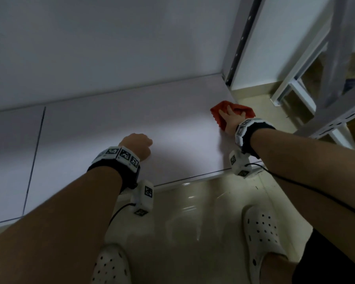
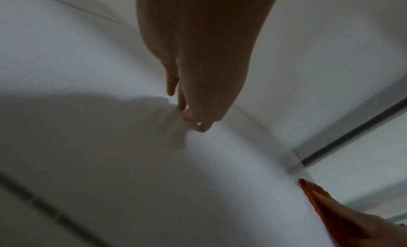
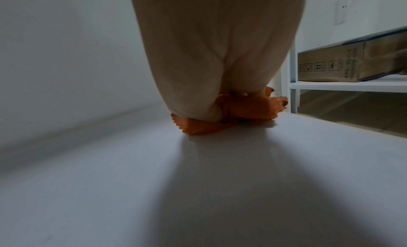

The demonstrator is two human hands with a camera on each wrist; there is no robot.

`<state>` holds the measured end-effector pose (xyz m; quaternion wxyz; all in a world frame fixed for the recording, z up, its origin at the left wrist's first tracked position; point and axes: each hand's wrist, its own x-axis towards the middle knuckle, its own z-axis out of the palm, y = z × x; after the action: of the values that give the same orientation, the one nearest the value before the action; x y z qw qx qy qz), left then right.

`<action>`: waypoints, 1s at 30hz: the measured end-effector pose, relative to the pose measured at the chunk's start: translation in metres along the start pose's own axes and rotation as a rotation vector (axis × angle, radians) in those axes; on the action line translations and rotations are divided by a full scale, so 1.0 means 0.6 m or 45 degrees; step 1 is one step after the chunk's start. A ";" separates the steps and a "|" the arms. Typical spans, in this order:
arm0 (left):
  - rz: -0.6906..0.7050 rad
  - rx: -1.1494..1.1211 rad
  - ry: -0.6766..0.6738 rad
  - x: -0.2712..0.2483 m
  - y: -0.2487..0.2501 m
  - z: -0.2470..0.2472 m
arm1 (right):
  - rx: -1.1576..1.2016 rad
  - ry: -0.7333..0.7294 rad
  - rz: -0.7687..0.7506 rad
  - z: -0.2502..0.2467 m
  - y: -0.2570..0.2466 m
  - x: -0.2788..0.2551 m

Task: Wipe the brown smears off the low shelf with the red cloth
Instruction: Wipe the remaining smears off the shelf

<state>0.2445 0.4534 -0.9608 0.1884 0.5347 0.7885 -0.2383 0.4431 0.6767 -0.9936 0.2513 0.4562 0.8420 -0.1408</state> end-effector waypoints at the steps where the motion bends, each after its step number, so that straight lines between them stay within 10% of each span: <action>1: 0.001 0.011 -0.001 0.002 -0.001 -0.003 | -0.002 0.018 -0.001 -0.003 -0.001 0.003; 30: 0.030 -0.130 -0.110 -0.003 -0.024 0.004 | -0.011 0.075 -0.355 0.064 -0.230 -0.113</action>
<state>0.2316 0.4462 -0.9594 0.2523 0.5227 0.7845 -0.2184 0.3694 0.5368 -0.9871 0.2064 0.3376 0.9048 -0.1573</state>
